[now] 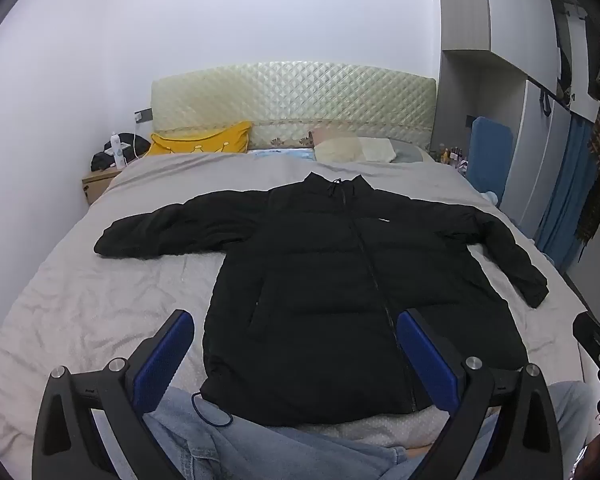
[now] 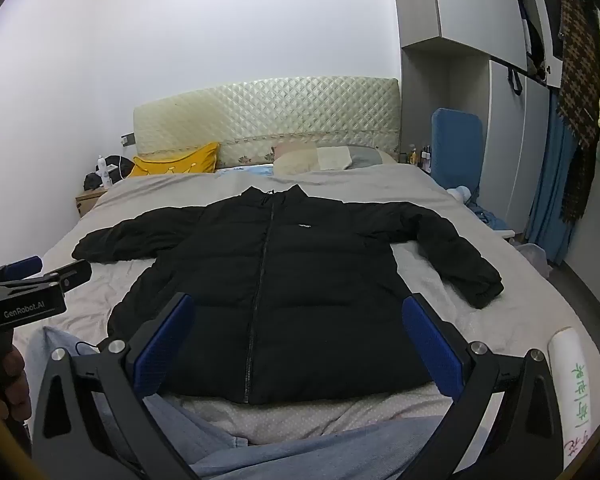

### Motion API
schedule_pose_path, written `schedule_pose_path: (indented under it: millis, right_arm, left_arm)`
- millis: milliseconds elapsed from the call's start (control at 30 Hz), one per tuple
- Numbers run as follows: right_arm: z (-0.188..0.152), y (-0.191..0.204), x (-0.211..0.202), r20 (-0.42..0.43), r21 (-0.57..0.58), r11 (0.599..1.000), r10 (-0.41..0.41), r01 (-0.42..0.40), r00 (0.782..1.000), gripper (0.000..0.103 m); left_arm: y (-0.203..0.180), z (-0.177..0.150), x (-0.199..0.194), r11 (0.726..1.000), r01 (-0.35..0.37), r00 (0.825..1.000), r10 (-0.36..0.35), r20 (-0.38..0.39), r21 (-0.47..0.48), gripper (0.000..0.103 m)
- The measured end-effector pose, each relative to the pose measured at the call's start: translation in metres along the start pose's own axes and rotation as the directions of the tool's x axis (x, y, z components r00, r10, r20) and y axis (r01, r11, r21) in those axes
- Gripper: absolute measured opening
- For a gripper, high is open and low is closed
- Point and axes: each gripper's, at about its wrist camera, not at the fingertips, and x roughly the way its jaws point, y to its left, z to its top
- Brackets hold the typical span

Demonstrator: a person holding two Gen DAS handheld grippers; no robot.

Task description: Fold large clothes

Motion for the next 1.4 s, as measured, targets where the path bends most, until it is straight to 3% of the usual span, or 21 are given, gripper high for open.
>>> schedule_pose_path:
  millis: [1400]
  right_arm:
    - [-0.0015,-0.0035,-0.0005,-0.011,0.014,1.0,-0.001,0.001,1.0,0.103]
  left_arm:
    - [0.0061,0.0014,0.002,0.999,0.028,1.0,-0.028,-0.008,-0.021,0.102]
